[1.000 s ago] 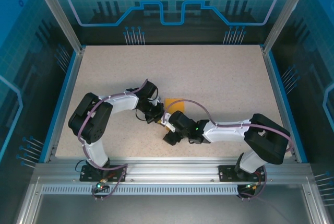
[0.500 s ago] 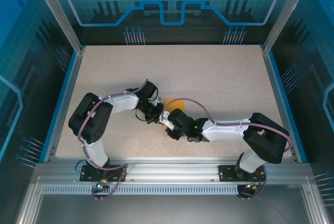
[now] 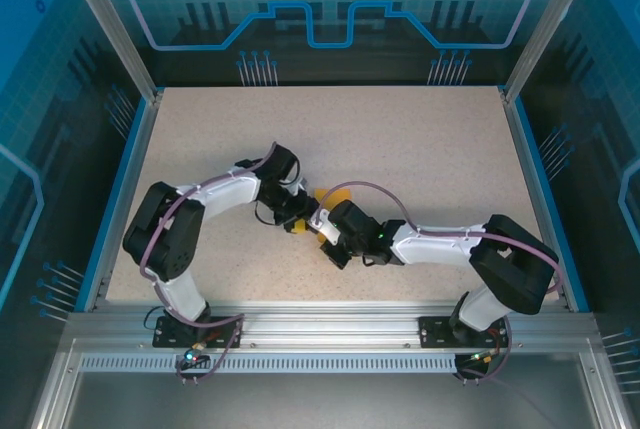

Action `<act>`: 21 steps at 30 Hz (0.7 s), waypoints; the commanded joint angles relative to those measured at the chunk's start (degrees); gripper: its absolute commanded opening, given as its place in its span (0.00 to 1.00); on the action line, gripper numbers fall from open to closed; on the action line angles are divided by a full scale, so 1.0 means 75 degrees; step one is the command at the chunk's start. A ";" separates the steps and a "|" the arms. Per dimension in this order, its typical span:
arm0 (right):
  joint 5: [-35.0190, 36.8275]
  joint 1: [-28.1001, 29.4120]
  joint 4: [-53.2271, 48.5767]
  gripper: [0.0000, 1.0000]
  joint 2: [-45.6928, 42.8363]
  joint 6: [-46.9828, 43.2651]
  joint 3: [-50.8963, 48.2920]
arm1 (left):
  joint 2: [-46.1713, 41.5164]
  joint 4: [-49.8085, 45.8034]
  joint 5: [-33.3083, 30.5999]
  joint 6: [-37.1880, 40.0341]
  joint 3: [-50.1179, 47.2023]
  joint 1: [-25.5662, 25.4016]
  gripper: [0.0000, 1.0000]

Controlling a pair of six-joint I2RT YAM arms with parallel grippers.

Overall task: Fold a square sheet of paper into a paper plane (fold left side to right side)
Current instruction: Third fold the triangle at the center of the table.

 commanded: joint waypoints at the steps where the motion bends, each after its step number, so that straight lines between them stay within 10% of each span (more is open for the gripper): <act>1: -0.0573 -0.0146 -0.0157 0.00 -0.0102 0.0404 -0.0035 | -0.0288 -0.0648 -0.0205 0.0565 0.0429 0.0212 0.43; 8: -0.0987 -0.0375 0.0007 0.00 0.0087 0.0866 -0.0001 | 0.0847 -0.0555 0.0108 0.1178 0.1432 0.0205 0.17; 21: -0.1297 -0.0661 0.0108 0.00 0.0277 0.1322 0.0049 | 0.2871 -0.0985 0.0281 0.2086 0.3159 -0.0237 0.11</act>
